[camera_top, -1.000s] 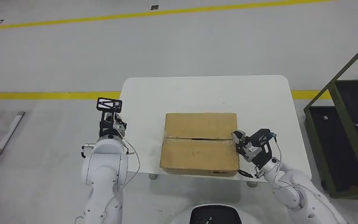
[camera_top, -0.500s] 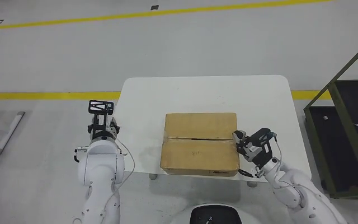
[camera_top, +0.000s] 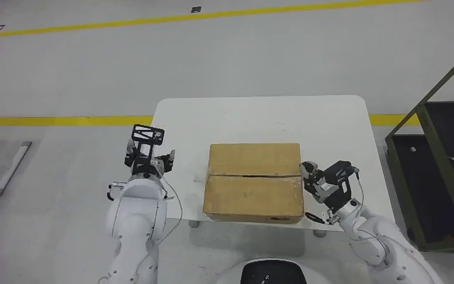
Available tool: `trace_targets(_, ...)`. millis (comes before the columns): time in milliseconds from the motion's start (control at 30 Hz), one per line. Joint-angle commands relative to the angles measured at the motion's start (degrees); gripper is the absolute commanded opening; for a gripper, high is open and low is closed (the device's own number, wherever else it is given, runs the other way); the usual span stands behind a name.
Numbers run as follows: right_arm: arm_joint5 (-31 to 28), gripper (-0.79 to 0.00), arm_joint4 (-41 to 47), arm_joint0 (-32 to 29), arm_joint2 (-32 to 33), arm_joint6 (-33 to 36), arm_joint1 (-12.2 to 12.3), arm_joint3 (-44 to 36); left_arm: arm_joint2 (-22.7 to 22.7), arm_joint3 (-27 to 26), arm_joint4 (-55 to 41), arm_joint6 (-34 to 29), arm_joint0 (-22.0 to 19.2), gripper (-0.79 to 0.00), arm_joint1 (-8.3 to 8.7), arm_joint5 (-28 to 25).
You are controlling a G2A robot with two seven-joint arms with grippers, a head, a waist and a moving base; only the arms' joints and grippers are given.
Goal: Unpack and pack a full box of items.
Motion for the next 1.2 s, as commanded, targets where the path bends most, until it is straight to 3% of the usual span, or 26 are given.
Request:
trace_targets(0, 0.51, -0.785, 0.08, -1.1, 1.28, -0.74, 0.12, -1.52, 6.17, 0.03, -2.01, -0.02, -0.65, 0.0, -0.4, -2.43)
trace_targets(200, 2.17, -0.785, 1.35, -4.6, 5.68, -2.18, 0.47, -4.75, 19.79, 2.92, -9.99, -0.24, -4.11, 0.0, -2.16, -3.0)
trace_targets(233, 2.4, -0.785, 1.44, -5.17, 6.58, -2.26, 0.55, -5.04, 22.27, 3.61, -10.48, -0.72, -5.19, 0.0, -2.37, -5.33)
trace_targets(500, 1.76, -0.785, 1.82, -9.26, 12.4, -2.7, 1.11, -3.85, 33.07, 11.38, -16.16, -2.16, -11.2, 0.0, -4.65, -6.1)
trace_targets(767, 0.35, -0.785, 2.55, -11.7, 15.35, -2.8, 1.38, -3.1, 34.92, 18.63, -11.59, -1.54, -15.25, 0.0, -5.39, -7.04)
trace_targets(867, 0.42, -0.785, 2.74, -12.03, 15.26, -2.8, 1.35, -3.33, 34.73, 21.04, -7.77, -2.84, -16.36, 0.0, -5.15, -10.08)
trace_targets(1000, 0.65, -0.785, 2.54, -12.14, 14.25, -2.98, 1.24, -3.59, 33.72, 22.8, -9.63, -4.81, -17.07, 0.0, -5.07, -14.53)
trace_targets(1167, 0.74, -0.785, 2.07, -12.33, 13.4, -3.31, 1.15, -3.86, 33.84, 23.71, -6.87, -6.72, -17.79, 0.0, -5.01, -16.46)
